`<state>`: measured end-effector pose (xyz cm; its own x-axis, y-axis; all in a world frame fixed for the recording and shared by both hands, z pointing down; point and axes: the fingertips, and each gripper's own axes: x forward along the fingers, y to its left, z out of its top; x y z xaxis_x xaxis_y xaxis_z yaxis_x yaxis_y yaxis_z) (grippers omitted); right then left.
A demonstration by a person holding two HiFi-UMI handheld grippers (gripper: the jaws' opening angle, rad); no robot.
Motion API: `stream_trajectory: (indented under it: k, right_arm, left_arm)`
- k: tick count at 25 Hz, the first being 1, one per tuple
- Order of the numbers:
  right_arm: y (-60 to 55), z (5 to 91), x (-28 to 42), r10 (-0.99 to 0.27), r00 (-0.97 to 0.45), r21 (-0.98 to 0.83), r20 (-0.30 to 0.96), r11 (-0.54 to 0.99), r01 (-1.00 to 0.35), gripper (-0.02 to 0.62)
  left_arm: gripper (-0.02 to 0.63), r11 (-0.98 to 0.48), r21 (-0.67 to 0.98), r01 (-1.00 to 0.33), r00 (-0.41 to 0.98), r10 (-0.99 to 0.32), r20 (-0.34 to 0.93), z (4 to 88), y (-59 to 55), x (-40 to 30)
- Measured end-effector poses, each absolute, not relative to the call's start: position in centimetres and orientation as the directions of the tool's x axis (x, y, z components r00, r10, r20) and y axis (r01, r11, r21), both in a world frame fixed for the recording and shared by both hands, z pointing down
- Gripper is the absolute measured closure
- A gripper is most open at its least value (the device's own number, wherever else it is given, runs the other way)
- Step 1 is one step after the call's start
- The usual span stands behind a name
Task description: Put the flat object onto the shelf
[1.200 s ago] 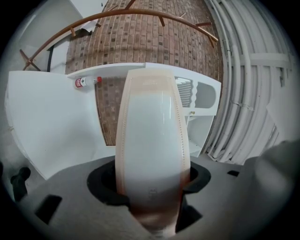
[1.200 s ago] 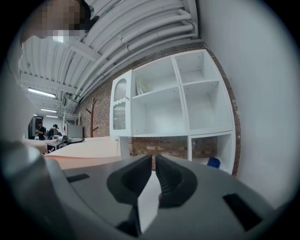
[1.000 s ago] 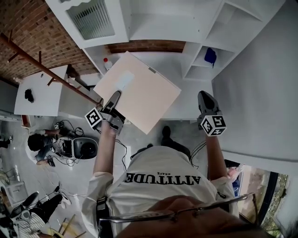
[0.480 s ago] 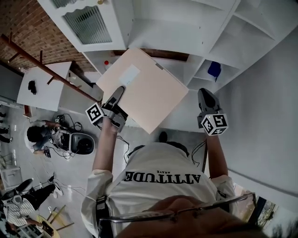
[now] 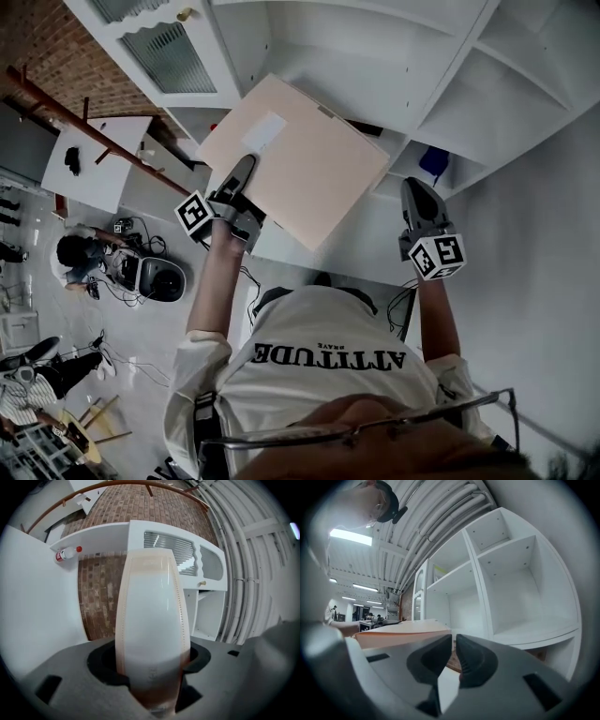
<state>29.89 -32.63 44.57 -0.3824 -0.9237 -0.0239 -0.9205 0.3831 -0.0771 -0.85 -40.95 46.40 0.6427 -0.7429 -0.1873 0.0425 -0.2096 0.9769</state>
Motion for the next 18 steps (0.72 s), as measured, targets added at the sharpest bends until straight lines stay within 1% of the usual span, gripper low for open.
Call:
stream_trajectory:
  k: [6,14,18]
  right_arm:
    - [-33.7,44.0,30.3,-0.901,-0.43,-0.078,-0.051,0.433,-0.898,0.565]
    - [-34.0,42.8,29.3,-0.864,-0.498,-0.063,-0.074,0.502,-0.862,0.563]
    - [-33.9,41.7,28.4,-0.844,-0.531,-0.045,-0.076,0.535,-0.844,0.555]
  left_arm:
    - [0.327,-0.183,0.983,0.025,0.568,-0.806,-0.165,45.6,-43.1,1.1]
    - [0.327,-0.175,0.985,-0.006,0.524,-0.839,-0.146,44.9,-45.5,3.4]
    - [0.327,-0.143,0.99,0.018,0.505,-0.853,-0.132,45.8,-46.7,3.9]
